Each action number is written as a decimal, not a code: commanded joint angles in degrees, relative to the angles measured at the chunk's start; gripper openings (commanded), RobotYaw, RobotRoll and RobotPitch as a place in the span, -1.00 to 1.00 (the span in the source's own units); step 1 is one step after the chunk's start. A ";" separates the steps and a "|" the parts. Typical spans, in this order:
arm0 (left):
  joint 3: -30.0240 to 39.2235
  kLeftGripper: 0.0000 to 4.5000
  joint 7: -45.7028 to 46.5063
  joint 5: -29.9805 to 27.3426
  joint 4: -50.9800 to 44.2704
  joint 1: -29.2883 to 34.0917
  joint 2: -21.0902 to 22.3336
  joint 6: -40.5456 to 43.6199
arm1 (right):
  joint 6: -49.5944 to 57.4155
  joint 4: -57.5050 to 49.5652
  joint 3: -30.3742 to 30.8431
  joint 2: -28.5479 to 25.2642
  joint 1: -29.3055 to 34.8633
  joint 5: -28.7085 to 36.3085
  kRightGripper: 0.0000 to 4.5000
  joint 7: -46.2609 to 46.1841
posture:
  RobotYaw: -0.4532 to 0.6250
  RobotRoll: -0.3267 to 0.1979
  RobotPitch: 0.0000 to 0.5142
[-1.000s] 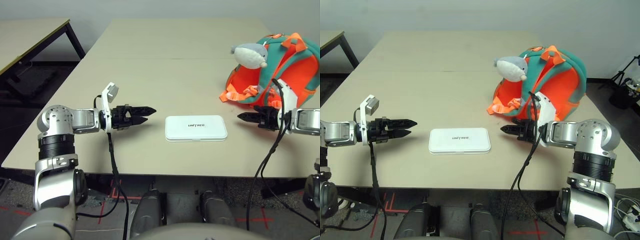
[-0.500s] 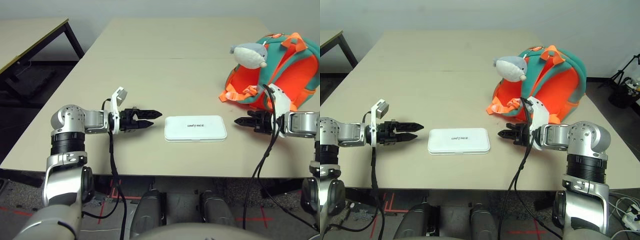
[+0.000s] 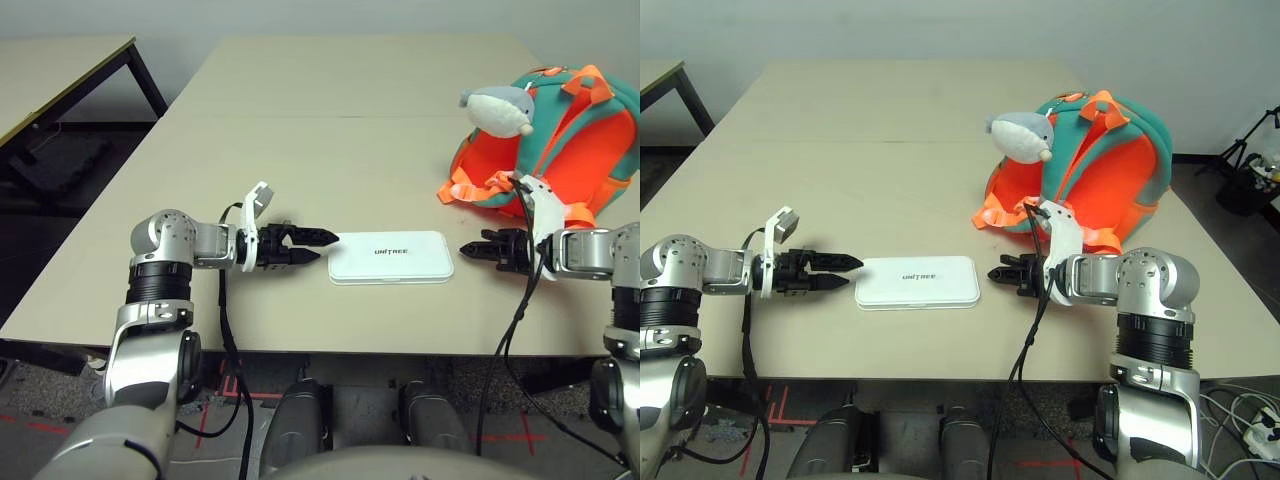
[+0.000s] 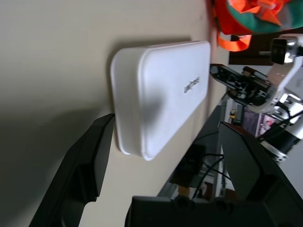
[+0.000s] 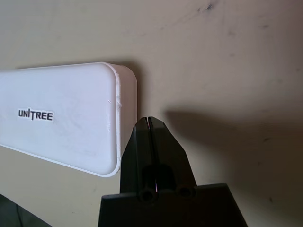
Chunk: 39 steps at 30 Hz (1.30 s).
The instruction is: Put the pencil case into the backpack and zip it.
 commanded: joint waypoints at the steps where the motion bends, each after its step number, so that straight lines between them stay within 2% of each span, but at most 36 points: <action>1: -0.90 1.00 -1.13 1.62 1.60 0.20 -0.25 -0.44 | 2.25 -1.83 1.31 0.32 0.77 -0.37 -0.99 0.29 | -0.15 0.25 -0.74; 12: -0.25 1.00 -1.70 3.77 3.27 -0.34 -1.36 -1.37 | 2.25 -3.95 4.57 2.42 1.02 0.01 -0.99 0.42 | -0.14 0.25 -0.74; 25: 0.06 1.00 -2.15 4.73 3.85 -1.06 -1.90 -1.03 | 2.25 -4.07 5.58 6.60 -1.51 -1.65 -0.99 0.28 | -0.13 0.25 -0.75; 35: -0.34 1.00 -2.31 5.60 4.15 -1.23 -1.90 0.05 | 2.25 -3.46 5.45 7.80 -3.51 -2.69 -0.99 0.54 | -0.13 0.25 -0.77; 38: -0.33 0.72 -2.45 5.68 4.40 -1.29 -1.81 0.21 | 2.25 -3.29 5.27 8.19 -3.99 -3.05 -1.00 0.57 | -0.13 0.25 -0.78; 39: -0.38 0.57 -2.61 5.66 4.35 -1.28 -1.72 0.49 | 2.25 -3.28 5.23 8.28 -4.06 -3.18 -1.00 0.62 | -0.13 0.25 -0.78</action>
